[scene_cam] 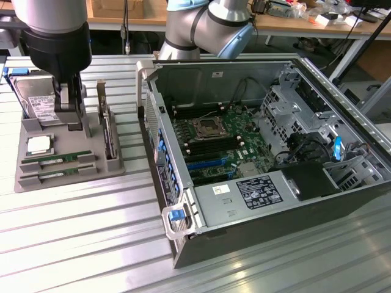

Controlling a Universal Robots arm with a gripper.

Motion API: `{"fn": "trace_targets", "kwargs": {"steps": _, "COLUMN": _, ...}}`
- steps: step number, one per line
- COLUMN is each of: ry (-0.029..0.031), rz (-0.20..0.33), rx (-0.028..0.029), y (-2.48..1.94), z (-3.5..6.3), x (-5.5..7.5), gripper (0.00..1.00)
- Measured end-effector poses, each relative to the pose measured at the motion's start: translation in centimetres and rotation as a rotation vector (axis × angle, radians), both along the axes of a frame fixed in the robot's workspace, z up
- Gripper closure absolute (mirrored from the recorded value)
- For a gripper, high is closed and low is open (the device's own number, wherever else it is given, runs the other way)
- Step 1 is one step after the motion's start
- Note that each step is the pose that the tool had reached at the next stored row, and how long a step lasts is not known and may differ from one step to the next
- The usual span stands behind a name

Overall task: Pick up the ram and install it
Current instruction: 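Pick up the ram and move it above insertion slot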

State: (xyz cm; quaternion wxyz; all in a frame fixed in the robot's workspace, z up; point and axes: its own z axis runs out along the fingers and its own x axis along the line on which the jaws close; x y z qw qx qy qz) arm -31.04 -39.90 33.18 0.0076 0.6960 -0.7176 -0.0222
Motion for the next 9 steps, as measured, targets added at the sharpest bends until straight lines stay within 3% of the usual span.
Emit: {"fn": "trace_targets", "kwargs": {"steps": 9, "ry": -0.0001, "rz": 0.000, "rx": 0.0001, "y": 0.00, "z": -0.40, "x": -0.10, "gripper": 0.64}}
